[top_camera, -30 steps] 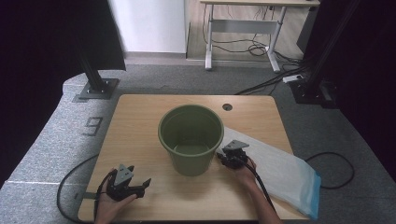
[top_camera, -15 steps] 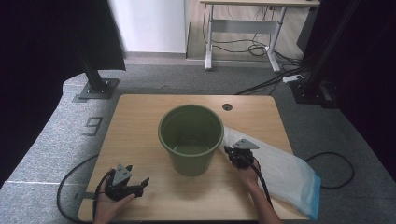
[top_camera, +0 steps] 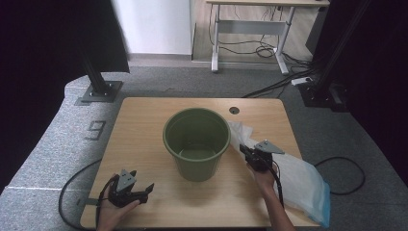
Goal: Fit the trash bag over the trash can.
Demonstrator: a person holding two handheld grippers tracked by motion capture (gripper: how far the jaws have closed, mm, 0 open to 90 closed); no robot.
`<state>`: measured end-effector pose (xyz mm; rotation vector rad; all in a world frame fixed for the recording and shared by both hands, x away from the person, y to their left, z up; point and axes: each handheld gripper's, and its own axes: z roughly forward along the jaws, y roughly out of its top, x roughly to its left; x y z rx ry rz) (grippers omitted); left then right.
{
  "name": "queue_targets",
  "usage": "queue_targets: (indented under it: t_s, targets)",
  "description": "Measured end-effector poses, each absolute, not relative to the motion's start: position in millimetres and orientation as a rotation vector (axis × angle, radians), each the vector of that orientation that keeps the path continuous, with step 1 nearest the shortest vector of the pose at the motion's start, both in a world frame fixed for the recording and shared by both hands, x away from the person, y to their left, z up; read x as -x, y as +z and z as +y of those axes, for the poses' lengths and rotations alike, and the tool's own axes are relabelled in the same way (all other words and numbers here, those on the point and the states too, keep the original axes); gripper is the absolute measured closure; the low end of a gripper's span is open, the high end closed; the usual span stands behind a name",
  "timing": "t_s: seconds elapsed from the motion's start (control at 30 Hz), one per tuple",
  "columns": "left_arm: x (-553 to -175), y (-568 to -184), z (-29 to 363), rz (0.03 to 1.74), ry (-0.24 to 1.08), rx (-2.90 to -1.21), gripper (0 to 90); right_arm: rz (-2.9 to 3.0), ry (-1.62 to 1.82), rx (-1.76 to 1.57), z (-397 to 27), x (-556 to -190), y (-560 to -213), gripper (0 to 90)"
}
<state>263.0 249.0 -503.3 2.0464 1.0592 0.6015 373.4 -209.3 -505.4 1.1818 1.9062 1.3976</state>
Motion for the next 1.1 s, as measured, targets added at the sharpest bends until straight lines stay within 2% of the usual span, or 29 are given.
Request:
queue_targets:
  t_s: [0.67,0.9,1.1]
  targets:
    - [-266.3,-507.3,251.0,1.071,0.585,-2.053,16.5,1.772,1.509,-1.18,-218.8,-356.5,-467.8,88.7]
    - [-268.7,-508.5,253.8,1.076,0.577,-2.054,16.5,1.711,1.562,-1.145,-226.5,-342.8,-433.8,88.7]
    - [-270.2,-506.4,256.0,1.078,0.575,-2.042,16.6,1.689,1.566,-1.05,-220.3,-333.1,-391.2,88.7]
